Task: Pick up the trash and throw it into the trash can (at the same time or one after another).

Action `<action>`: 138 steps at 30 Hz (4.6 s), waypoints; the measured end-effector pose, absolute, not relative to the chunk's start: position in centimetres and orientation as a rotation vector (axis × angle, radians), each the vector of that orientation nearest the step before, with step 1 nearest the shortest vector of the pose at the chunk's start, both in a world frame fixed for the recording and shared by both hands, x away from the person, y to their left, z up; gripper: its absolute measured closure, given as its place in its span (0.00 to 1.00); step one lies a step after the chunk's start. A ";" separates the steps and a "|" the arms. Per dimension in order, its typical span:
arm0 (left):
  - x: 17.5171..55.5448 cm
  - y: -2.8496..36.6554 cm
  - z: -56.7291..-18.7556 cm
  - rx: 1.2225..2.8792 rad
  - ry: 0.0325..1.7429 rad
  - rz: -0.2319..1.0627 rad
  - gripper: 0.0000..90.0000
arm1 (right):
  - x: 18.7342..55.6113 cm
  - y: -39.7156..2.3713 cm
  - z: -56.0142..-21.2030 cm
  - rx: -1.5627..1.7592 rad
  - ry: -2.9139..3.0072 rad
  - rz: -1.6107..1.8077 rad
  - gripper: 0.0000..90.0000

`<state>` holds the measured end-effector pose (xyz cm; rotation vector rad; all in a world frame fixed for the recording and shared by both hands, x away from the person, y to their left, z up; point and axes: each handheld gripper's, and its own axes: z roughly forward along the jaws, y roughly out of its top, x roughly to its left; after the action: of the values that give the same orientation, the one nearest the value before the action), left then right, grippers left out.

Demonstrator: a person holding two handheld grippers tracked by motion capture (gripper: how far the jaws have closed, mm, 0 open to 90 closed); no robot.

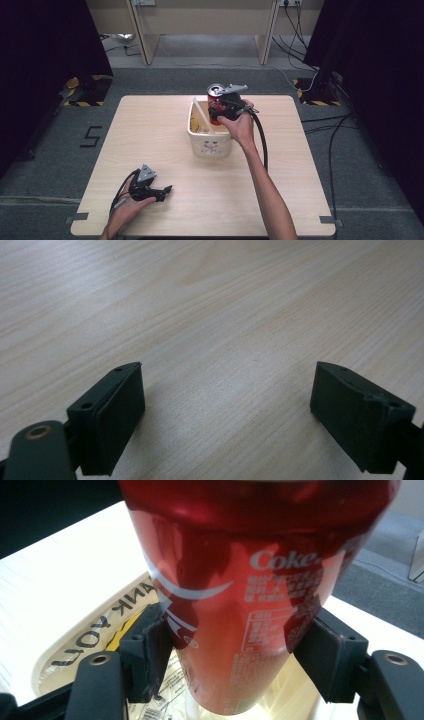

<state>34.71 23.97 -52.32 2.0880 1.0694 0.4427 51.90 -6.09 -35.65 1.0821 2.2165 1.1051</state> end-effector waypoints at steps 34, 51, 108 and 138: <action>34.7 24.0 -52.3 2.089 1.070 0.439 0.15 | 52.1 -5.9 -36.9 1.093 2.285 1.080 0.35; 34.7 24.0 -52.3 2.089 1.069 0.445 0.15 | 51.2 -8.2 -35.0 1.091 2.210 1.141 0.32; 34.7 23.9 -52.3 2.085 1.070 0.448 0.15 | 46.3 -18.3 -36.0 1.132 2.062 1.059 0.23; 34.7 23.9 -52.3 2.088 1.069 0.448 0.15 | 43.4 -19.7 -38.6 1.103 2.086 1.016 0.23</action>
<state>34.71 23.94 -52.33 2.0878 1.0687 0.4480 43.42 -19.68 -38.57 1.1030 2.0858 1.0158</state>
